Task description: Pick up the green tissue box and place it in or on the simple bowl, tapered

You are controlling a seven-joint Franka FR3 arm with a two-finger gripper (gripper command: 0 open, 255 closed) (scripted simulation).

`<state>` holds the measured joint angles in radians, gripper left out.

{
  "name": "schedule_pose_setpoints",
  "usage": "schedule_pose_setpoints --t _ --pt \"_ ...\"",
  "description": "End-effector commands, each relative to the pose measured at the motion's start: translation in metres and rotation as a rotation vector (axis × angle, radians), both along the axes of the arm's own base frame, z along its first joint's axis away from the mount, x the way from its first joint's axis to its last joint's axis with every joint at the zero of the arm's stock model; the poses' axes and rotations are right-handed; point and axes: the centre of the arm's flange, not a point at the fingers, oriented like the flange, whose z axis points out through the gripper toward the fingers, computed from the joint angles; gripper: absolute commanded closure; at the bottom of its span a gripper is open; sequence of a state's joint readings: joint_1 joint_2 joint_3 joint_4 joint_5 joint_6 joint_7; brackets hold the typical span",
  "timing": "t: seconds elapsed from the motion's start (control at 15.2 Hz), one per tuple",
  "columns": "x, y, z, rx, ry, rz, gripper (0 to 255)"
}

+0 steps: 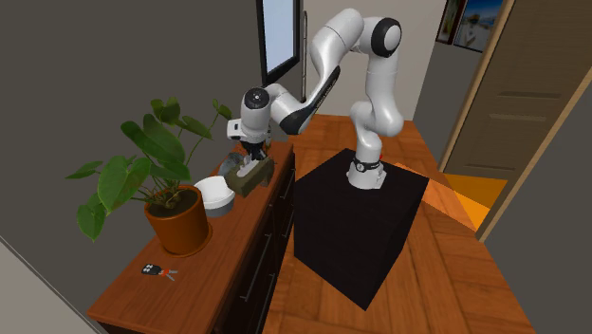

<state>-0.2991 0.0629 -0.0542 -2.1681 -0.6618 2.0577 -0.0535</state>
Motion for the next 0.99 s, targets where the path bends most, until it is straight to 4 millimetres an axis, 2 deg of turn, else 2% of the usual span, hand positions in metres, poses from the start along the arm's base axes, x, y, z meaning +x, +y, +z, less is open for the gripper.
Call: schedule_pose_setpoints --t 0.0,0.4,0.92 --pt "0.0 0.0 0.011 -0.001 -0.002 -0.001 255" --pt "0.0 0.0 0.043 -0.001 -0.002 -0.001 255" --pt "0.062 -0.08 0.073 -0.001 -0.002 -0.001 255"
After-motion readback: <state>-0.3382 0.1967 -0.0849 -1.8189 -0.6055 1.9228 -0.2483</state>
